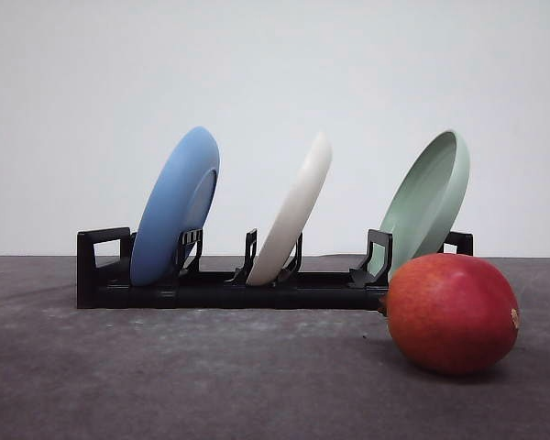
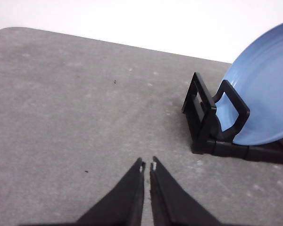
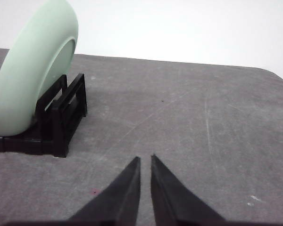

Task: Place pomegranate in white plate

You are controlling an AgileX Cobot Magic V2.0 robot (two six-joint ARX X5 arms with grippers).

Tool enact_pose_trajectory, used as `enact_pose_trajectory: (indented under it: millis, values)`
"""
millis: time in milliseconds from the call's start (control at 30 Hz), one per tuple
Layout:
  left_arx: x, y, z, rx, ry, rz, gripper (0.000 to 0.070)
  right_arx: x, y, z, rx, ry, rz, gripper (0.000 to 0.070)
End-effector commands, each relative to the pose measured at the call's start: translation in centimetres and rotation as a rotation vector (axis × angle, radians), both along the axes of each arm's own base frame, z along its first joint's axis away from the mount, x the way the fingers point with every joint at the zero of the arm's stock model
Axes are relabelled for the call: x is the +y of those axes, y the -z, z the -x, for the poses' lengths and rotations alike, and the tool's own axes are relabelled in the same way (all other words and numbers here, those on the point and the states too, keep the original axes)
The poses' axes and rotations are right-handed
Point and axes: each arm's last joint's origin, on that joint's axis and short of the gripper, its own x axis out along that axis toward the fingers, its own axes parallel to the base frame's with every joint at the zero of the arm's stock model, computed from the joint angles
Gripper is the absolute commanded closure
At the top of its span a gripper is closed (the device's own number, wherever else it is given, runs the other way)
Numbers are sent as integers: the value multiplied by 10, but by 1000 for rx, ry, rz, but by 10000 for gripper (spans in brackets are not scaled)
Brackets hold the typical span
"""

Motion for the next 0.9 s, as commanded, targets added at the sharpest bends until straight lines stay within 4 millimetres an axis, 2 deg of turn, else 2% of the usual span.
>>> enact_pose_trajectory:
  millis: [0,200,333,533,633,867]
  values:
    - [0,1,-1,-7,-10,53,700,0,0,0,-9,3,-12,665]
    - [0,-2,-1,-34,-24,159,700,0,-1,0,-19,13,-118,665]
    - [0,-10,-2,-111,-21,194,700,0,-7,-1,-74,17,-230,665]
    - [0,-32,1,-282,-5,193,700,0,-23,1,-206,0,-310,668]
    - [0,-44,3,-360,3,194,700,0,-33,3,-229,-14,-332,697]
    - [0,-79,16,-368,3,186,700,2,-67,17,-183,-88,-332,697]
